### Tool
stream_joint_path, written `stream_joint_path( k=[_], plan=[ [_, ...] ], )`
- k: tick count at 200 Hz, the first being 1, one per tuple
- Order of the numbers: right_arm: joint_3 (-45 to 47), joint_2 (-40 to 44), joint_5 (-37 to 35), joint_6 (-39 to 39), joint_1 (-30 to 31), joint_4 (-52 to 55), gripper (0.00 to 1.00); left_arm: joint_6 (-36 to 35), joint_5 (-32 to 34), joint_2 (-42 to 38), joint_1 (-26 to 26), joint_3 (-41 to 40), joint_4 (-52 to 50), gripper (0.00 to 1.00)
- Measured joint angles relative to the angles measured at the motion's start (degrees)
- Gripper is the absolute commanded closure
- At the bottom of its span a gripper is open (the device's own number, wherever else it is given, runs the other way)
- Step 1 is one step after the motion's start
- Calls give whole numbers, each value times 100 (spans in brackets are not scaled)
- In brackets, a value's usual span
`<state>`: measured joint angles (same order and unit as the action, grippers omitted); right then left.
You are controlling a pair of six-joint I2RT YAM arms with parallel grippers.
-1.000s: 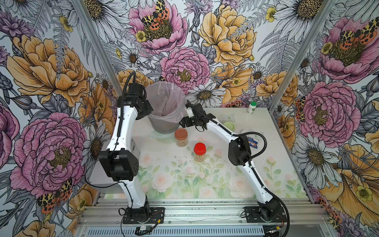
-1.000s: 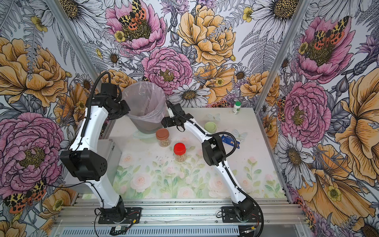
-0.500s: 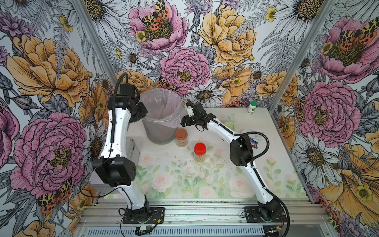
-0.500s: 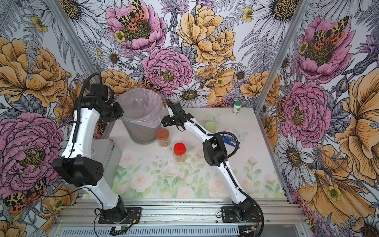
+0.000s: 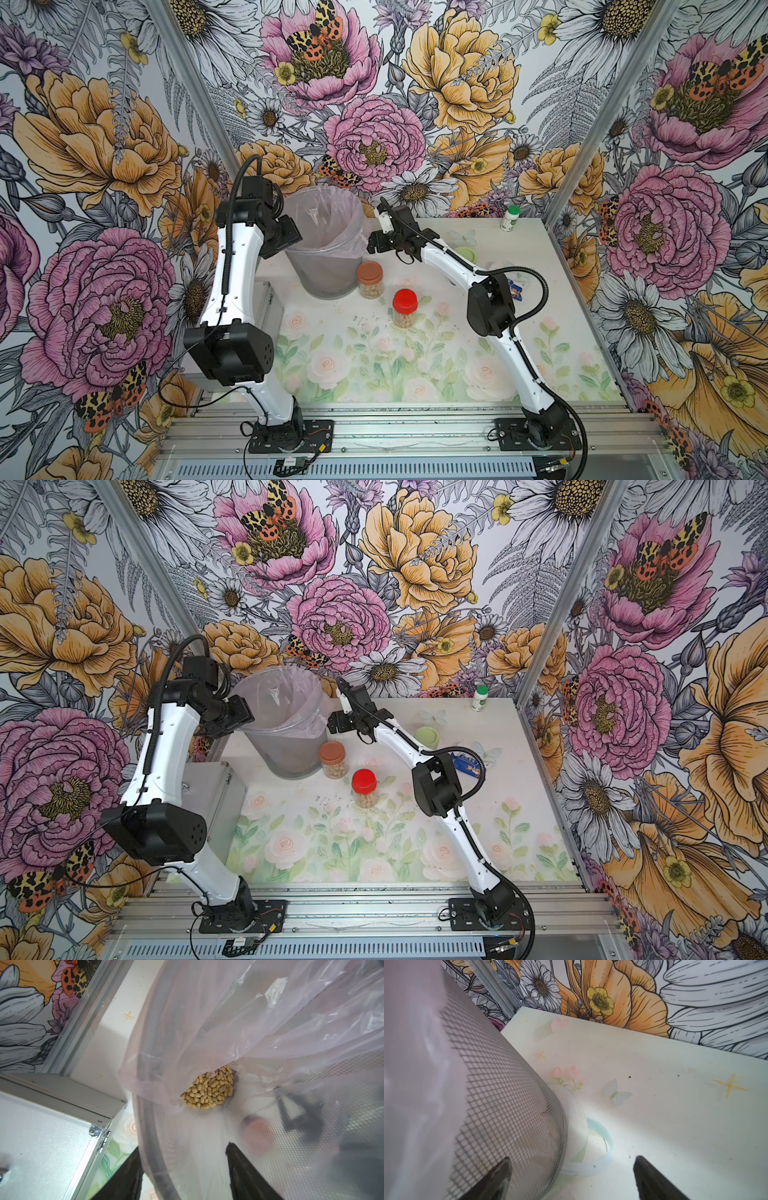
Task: Empty moldy peanuts from jars
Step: Move the trash bin to the center of the board, then pick up the jar from the center of the board.
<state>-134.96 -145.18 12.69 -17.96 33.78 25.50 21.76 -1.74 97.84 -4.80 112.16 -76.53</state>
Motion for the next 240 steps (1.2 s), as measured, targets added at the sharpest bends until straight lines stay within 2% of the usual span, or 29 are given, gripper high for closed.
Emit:
stream_joint_path(
  k=[23,29,35,76,103,127,160,180,209,240],
  plan=[
    [271,138,-76,-20,-46,-39,6,-31,2,-55,2,4,0,15],
    [367,190,-105,-37,-59,-52,6,-48,11,-85,2,7,0,8],
    [466,245,-127,-44,-72,-57,6,-50,22,-127,7,11,2,5],
    [1231,780,-238,-63,-334,-105,6,-68,94,-603,72,13,2,3],
    [1711,1244,-319,-61,-553,-138,6,-42,293,-966,289,24,4,3],
    [2277,1784,-413,-48,-752,-195,6,-11,782,-1200,946,42,61,1],
    [3257,2734,-605,50,-1049,-223,4,-234,1685,-1351,2677,-26,667,1],
    [3934,3403,-673,125,-1266,-225,1,-446,1851,-1462,3471,-461,1423,1],
    [4988,4369,-817,201,-1604,-260,1,-645,1762,-1368,3740,-1071,2415,1],
    [5882,5040,-1005,273,-1849,-249,1,-879,1602,-824,3829,-1320,3292,1]
  ],
)
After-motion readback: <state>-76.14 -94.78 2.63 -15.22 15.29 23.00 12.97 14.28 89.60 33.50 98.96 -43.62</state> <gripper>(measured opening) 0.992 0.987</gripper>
